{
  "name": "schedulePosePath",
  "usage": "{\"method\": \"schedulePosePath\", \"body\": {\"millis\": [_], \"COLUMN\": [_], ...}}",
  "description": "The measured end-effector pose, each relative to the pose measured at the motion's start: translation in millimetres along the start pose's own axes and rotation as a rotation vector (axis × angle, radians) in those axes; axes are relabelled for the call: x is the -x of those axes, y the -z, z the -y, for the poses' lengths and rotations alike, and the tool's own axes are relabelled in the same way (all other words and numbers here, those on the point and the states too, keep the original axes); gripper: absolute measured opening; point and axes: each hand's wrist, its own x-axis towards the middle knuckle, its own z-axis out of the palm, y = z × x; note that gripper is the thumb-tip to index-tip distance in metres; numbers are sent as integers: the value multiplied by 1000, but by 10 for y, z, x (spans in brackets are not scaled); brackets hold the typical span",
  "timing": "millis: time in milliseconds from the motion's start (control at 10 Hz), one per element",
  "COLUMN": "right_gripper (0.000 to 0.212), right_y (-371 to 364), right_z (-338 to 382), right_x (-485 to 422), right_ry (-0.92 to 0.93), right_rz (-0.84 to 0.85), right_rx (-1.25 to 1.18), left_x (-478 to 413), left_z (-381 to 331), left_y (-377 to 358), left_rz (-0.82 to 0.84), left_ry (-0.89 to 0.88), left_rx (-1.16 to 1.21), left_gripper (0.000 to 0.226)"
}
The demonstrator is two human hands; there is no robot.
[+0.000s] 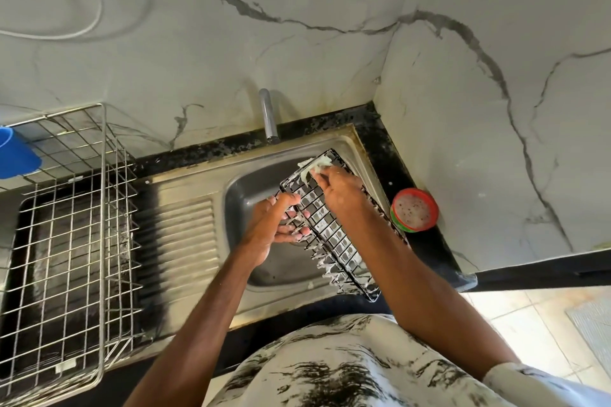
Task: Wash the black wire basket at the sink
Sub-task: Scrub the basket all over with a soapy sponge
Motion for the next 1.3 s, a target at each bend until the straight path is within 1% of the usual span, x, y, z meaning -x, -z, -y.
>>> {"method": "schedulePosePath", "body": {"millis": [100,200,300,400,500,600,700,800,900,1000,1100,1200,1300], "right_gripper": [22,24,28,28,35,40,25,23,24,23,46,64,30], "right_y": [-59,-142,-124,-66,0,12,-47,-39,54,152,172,215,134], "right_z": [-166,-278,-409,-380,-259,-225,-277,-288,-234,-195,-146,-267,-309], "right_x": [21,145,299,188,-19,-45,86,170,231,147,51,-1,144], "right_ry": [248,406,419,272,150,162,266,376,457,722,1072,1232,1070], "right_rz": [-96,-73,79,64,58,40,12,121,301,82,-4,217,193], "right_rx": [282,456,643,628,339,187,253,459,621,929,1113,1112,1325], "left_x": [-7,-2,6,3,7,32,0,-17,2,-12,-35,-27,-29], "left_z": [3,-24,-44,-13,9,-33,-19,-76,-164,-199,-215,-241,-218], "left_y": [2,3,49,89,83,54,57,103,134,170,176,159,125], "left_rz": [12,-6,-38,-33,-3,21,18,-4,-39,-79,-103,-88,-107], "left_ry": [-4,-10,-15,-51,-65,-34,-80,-112,-123,-141,-136,-134,-142], "left_rx": [-2,-11,-21,-17,-29,-55,-74,-73,-74,-19,28,51,36], "left_gripper": [43,31,24,8,19,58,52,21,32,57,59,56,38]}}
